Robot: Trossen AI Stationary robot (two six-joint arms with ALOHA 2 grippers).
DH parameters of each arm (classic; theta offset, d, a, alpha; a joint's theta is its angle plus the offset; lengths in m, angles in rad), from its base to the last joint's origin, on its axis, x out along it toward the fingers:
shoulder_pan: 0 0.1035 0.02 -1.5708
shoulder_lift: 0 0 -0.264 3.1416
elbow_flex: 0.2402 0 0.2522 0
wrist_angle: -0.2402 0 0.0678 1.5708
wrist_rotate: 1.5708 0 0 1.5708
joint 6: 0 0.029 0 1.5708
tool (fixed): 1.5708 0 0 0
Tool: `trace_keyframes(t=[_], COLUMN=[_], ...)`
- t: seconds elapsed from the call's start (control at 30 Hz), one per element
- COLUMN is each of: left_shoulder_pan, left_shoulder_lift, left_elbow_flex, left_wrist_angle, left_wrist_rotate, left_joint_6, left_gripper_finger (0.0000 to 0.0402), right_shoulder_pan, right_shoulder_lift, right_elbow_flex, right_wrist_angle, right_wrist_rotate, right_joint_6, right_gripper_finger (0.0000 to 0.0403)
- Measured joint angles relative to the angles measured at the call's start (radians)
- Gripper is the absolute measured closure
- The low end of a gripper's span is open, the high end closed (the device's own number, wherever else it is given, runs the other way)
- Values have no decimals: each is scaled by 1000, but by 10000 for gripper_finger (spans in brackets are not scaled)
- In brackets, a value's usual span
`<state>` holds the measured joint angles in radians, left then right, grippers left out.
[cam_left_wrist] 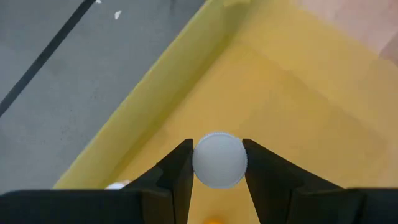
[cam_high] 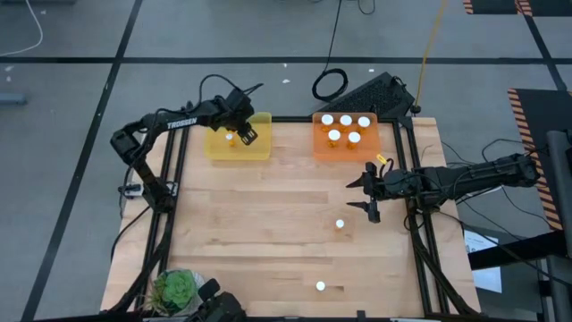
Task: Pick and place medicine bottles into bin by pill shape (circle, oval)
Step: Put the small yellow pill bottle into the transparent yellow bin
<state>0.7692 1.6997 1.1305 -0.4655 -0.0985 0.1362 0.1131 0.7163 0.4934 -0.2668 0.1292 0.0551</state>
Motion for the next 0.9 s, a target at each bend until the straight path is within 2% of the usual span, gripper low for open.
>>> trace_keyframes(t=[0.27, 0.47, 0.9], left_shoulder_pan=[4, 18, 25], left_shoulder_lift=[3, 53, 71], left_elbow_flex=[-55, -56, -55], left_wrist_angle=[92, 145, 144], left_wrist_rotate=[-9, -15, -18], left_joint_6=[-56, -71, -69], left_gripper_finger=[268, 268, 268], right_shoulder_pan=[0, 0, 0], right_shoulder_lift=[0, 0, 0], right_elbow_flex=[0, -1, -1], right_wrist_angle=[0, 0, 0], right_wrist_rotate=[1, 1, 1], right_joint_6=[-7, -4, 1], right_gripper_finger=[148, 148, 148])
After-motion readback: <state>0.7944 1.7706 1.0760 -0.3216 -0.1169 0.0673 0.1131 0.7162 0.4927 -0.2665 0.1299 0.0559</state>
